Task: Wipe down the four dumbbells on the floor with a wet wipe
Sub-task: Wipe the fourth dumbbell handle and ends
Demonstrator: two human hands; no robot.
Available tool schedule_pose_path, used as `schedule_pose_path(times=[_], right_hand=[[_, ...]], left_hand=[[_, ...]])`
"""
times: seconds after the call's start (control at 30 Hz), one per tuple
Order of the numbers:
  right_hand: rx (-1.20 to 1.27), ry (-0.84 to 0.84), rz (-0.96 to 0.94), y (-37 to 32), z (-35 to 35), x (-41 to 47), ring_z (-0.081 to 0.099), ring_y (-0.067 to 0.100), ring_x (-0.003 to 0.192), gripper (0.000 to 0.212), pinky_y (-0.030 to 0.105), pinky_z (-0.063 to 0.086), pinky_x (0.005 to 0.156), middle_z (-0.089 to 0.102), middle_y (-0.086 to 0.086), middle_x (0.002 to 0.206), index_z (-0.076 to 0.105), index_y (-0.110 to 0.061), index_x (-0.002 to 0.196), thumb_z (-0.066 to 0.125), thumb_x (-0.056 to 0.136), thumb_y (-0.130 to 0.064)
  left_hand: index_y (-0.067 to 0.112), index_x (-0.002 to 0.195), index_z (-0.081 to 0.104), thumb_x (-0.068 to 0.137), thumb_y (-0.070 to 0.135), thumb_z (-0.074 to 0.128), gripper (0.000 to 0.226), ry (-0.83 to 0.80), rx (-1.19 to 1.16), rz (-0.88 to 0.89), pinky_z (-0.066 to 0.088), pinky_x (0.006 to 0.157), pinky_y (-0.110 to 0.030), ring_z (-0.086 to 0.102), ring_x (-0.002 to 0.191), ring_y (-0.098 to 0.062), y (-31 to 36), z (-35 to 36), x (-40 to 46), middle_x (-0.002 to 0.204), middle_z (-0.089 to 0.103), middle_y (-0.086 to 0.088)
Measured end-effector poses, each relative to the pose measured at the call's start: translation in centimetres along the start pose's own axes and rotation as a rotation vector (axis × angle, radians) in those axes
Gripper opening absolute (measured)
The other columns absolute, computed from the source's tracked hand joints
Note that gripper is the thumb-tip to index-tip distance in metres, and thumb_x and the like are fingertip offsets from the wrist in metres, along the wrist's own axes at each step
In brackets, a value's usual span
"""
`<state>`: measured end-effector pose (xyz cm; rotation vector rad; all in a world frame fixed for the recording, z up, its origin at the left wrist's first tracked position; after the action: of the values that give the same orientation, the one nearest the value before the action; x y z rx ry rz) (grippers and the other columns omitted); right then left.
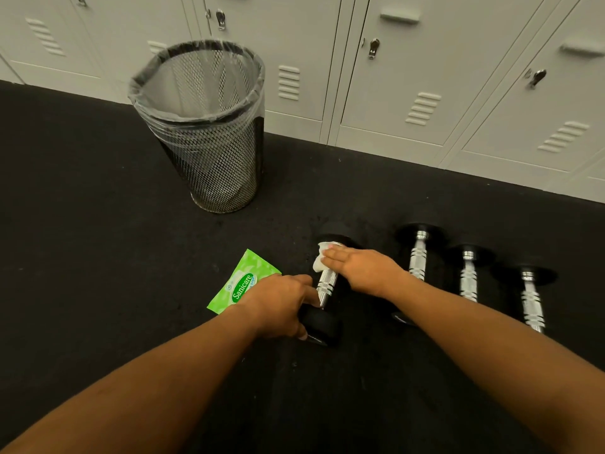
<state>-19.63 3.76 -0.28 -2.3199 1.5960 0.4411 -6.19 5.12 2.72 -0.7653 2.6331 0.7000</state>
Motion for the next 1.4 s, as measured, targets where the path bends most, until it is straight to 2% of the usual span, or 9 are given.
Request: schedule_pose_path(times=[0.23, 0.4, 0.5, 0.67, 0.77, 0.87, 0.97, 1.13, 1.4], right_hand=[[0.017, 0.007, 0.105, 0.3, 1.0, -1.7, 0.006, 0.016, 0.153, 0.065, 0.038, 0.031, 0.118, 0.004, 0.001, 0.167, 0.012, -0.018, 0.159, 0.036, 0.099, -0.005], [-0.141, -0.009, 0.08, -1.4, -0.6, 2.4, 0.043, 0.026, 0.136, 0.037, 0.04, 0.049, 0.1, 0.046, 0.009, 0.147, 0.054, -0.014, 0.136, 0.047, 0.1, -0.019], [-0.172, -0.031, 0.109, -1.5, -0.7, 3.1, 0.053, 0.027, 0.122, 0.029, 0.041, 0.053, 0.092, 0.057, 0.009, 0.133, 0.063, -0.015, 0.124, 0.051, 0.098, -0.02], [0.037, 0.057, 0.106, 0.1, 1.1, -0.8, 0.01, 0.015, 0.153, 0.058, 0.039, 0.029, 0.118, 0.014, 0.0, 0.166, 0.025, -0.019, 0.156, 0.038, 0.101, -0.009], [-0.003, 0.031, 0.102, 0.6, 2.0, -1.3, 0.004, 0.017, 0.153, 0.063, 0.041, 0.017, 0.123, 0.008, 0.003, 0.167, 0.016, -0.017, 0.158, 0.037, 0.099, -0.005], [-0.005, 0.023, 0.05, -0.2, 0.7, 0.2, 0.026, 0.022, 0.148, 0.051, 0.042, 0.036, 0.114, 0.033, 0.005, 0.159, 0.041, -0.019, 0.149, 0.044, 0.098, -0.011], [-0.051, -0.018, -0.061, -2.8, -1.2, 1.1, 0.06, 0.022, 0.11, 0.026, 0.038, 0.054, 0.085, 0.06, 0.003, 0.117, 0.067, -0.02, 0.113, 0.054, 0.092, -0.019], [0.084, -0.188, -0.025, -5.6, -0.2, 0.4, 0.064, 0.028, 0.097, 0.023, 0.04, 0.054, 0.084, 0.065, 0.011, 0.113, 0.064, -0.01, 0.11, 0.057, 0.089, -0.015], [0.512, -0.084, 0.053, -4.2, 0.9, -4.1, 0.061, 0.025, 0.114, 0.049, 0.04, 0.05, 0.092, 0.063, 0.004, 0.132, 0.054, -0.042, 0.13, 0.048, 0.092, -0.011]], left_hand=[[0.036, 0.122, 0.063, 0.074, 0.044, 0.083, 0.053, 0.008, 0.009, -0.002, 0.044, 0.082, -0.03, 0.057, 0.102, -0.014, 0.2, 0.2, 0.3, 0.116, 0.051, 0.013], [0.035, 0.123, 0.063, 0.075, 0.043, 0.083, 0.052, 0.001, 0.022, -0.006, 0.039, 0.082, -0.027, 0.056, 0.102, -0.013, 0.1, 0.1, 0.3, 0.117, 0.051, 0.011], [0.035, 0.122, 0.064, 0.075, 0.042, 0.083, 0.051, -0.002, 0.007, -0.02, 0.046, 0.085, -0.031, 0.057, 0.103, -0.014, 0.0, 0.2, 0.2, 0.117, 0.051, 0.011], [0.037, 0.123, 0.064, 0.074, 0.044, 0.083, 0.053, 0.008, 0.005, -0.012, 0.04, 0.088, -0.03, 0.058, 0.105, -0.014, 0.5, 0.2, 0.5, 0.119, 0.052, 0.011], [0.035, 0.124, 0.065, 0.074, 0.044, 0.083, 0.054, -0.001, 0.018, -0.002, 0.04, 0.091, -0.032, 0.058, 0.107, -0.015, 1.1, 0.2, 0.7, 0.12, 0.053, 0.01], [0.035, 0.125, 0.064, 0.075, 0.042, 0.083, 0.054, -0.019, 0.023, 0.0, 0.041, 0.095, -0.036, 0.056, 0.11, -0.014, 1.1, -0.1, 0.7, 0.121, 0.052, 0.011], [0.036, 0.123, 0.065, 0.073, 0.041, 0.085, 0.054, -0.015, 0.023, -0.01, 0.039, 0.088, -0.031, 0.056, 0.111, -0.014, 0.8, -0.2, 0.6, 0.121, 0.053, 0.013], [0.038, 0.121, 0.068, 0.068, 0.04, 0.087, 0.056, 0.006, 0.003, -0.025, 0.044, 0.087, -0.031, 0.058, 0.11, -0.014, 0.5, -0.1, 0.6, 0.124, 0.056, 0.015], [0.035, 0.123, 0.067, 0.069, 0.04, 0.087, 0.057, 0.01, -0.017, -0.034, 0.046, 0.088, -0.031, 0.059, 0.109, -0.016, 0.6, 0.1, 0.7, 0.122, 0.058, 0.009]])
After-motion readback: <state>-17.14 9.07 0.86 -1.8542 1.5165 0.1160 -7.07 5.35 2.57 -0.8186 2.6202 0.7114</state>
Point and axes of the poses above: each hand's wrist, its own x-axis towards the middle knuckle, its own z-axis out of the palm, y = z × x, the point moved 8 cm from there along x, towards the middle knuckle
